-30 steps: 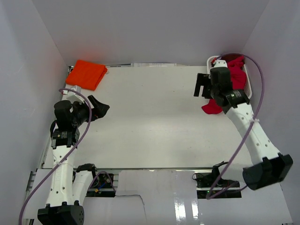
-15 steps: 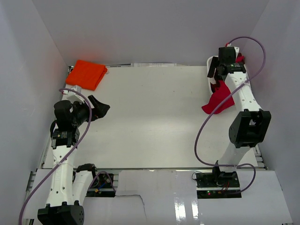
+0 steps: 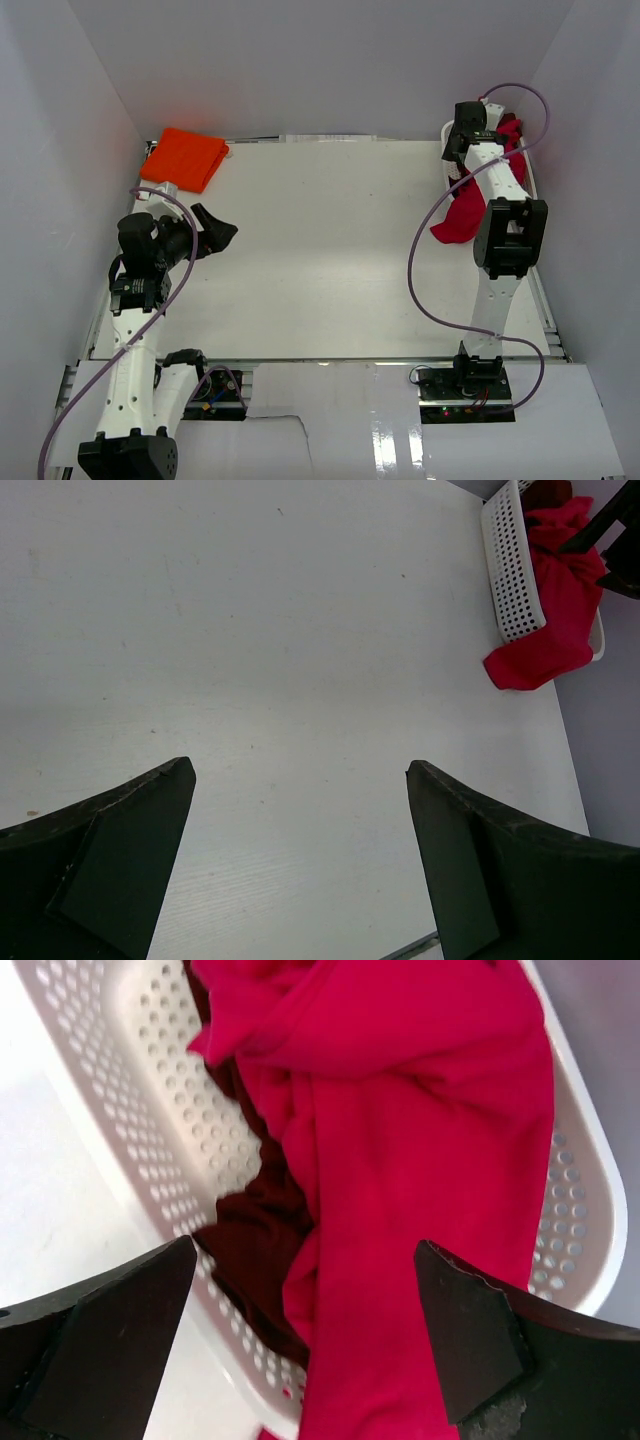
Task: Fold and stack the t-shirts
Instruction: Grab crumpled tshirt from bin with the right arm
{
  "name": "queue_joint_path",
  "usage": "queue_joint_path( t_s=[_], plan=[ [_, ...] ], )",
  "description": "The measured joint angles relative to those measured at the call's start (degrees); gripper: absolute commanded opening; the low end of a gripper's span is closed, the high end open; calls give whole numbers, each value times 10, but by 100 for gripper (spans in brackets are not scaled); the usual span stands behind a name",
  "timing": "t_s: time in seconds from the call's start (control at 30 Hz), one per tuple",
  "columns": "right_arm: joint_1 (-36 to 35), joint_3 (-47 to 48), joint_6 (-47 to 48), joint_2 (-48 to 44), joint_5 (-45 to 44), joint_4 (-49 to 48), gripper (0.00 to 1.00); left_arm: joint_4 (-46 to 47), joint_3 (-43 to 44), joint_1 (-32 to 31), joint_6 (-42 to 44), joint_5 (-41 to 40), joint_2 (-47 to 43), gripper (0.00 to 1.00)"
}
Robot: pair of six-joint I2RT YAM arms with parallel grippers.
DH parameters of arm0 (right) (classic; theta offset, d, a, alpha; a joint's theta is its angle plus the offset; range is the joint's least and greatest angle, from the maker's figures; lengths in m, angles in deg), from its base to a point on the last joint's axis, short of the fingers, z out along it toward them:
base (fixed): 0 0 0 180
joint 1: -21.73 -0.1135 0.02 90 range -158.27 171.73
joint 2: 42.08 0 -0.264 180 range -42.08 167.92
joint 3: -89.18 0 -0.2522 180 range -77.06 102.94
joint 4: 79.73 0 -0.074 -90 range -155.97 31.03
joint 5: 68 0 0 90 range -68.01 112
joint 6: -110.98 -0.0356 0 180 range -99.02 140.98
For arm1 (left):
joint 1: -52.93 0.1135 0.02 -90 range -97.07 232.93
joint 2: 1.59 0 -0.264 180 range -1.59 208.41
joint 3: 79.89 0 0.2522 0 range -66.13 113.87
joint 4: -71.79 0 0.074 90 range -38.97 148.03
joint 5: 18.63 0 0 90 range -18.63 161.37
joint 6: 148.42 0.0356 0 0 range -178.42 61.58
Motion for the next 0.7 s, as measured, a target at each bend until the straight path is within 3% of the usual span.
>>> queue_joint_path(
  t_s=[0.3,0.47,0.57,0.6,0.67,0.7],
  plan=[
    [12,52,14,74,-40,-118,98,0,0,-8,3,0,0,98],
    [25,67,19,117,-42,-159,94,0,-2,-11,3,0,2,98],
    [38,68,19,133,-43,-169,81,0,-5,-13,3,0,4,98],
    [42,68,19,137,-43,-170,66,0,-5,-14,3,0,5,98],
    [50,70,19,143,-43,-174,53,0,-7,-14,3,0,8,98],
    [51,70,19,144,-43,-175,42,0,-7,-14,3,0,10,98]
  ],
)
